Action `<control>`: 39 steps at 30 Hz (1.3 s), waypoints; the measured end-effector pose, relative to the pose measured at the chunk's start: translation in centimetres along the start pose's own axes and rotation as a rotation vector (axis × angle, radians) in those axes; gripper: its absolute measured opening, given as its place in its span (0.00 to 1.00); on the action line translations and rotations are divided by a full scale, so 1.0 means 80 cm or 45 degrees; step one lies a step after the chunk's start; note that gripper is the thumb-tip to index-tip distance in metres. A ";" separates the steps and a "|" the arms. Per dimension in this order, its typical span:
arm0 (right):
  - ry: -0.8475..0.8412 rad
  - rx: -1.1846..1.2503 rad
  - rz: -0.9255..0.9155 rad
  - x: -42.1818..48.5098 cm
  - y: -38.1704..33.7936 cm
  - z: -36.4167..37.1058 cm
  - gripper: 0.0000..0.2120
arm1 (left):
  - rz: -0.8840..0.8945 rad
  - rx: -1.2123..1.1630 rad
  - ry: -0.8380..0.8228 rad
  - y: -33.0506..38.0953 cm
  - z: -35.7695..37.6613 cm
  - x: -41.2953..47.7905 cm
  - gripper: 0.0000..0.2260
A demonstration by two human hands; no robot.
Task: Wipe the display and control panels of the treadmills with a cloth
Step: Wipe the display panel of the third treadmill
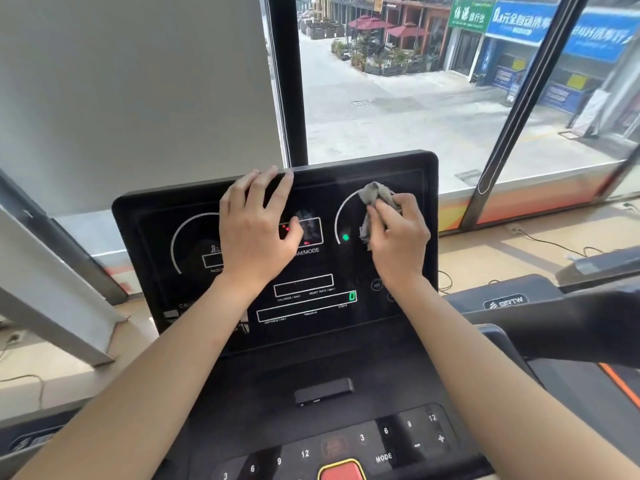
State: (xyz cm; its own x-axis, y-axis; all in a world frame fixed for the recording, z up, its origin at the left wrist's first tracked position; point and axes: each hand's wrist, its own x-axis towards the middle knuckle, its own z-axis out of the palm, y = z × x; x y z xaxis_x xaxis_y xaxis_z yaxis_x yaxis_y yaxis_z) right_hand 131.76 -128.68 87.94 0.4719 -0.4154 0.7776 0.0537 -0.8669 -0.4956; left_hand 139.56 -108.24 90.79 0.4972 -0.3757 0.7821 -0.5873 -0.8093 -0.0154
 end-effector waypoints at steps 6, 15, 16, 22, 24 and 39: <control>-0.090 0.026 -0.268 -0.002 -0.039 0.023 0.05 | -0.035 -0.008 0.011 0.005 0.001 -0.001 0.26; -0.164 0.022 -0.344 -0.018 0.017 -0.009 0.02 | 0.001 0.005 0.010 -0.001 0.004 -0.003 0.27; -0.106 0.035 -0.251 -0.011 0.024 -0.015 0.03 | -0.004 0.001 0.007 0.000 0.005 -0.003 0.27; 0.094 -0.019 0.147 0.036 0.021 -0.016 0.10 | 0.000 -0.031 -0.006 0.001 0.004 -0.004 0.28; 0.069 -0.008 0.115 0.041 0.006 -0.007 0.07 | 0.005 -0.033 -0.016 0.001 0.002 -0.003 0.29; -0.466 0.037 -0.327 -0.071 0.008 -0.030 0.17 | 0.027 -0.324 -0.019 -0.006 -0.015 -0.067 0.17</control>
State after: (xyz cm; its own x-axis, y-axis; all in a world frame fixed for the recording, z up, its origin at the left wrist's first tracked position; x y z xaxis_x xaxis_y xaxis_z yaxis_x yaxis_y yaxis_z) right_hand 127.04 -127.56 84.15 0.7200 -0.0584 0.6916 0.2321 -0.9188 -0.3193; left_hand 136.40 -105.30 87.39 0.4913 -0.3999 0.7738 -0.7386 -0.6621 0.1268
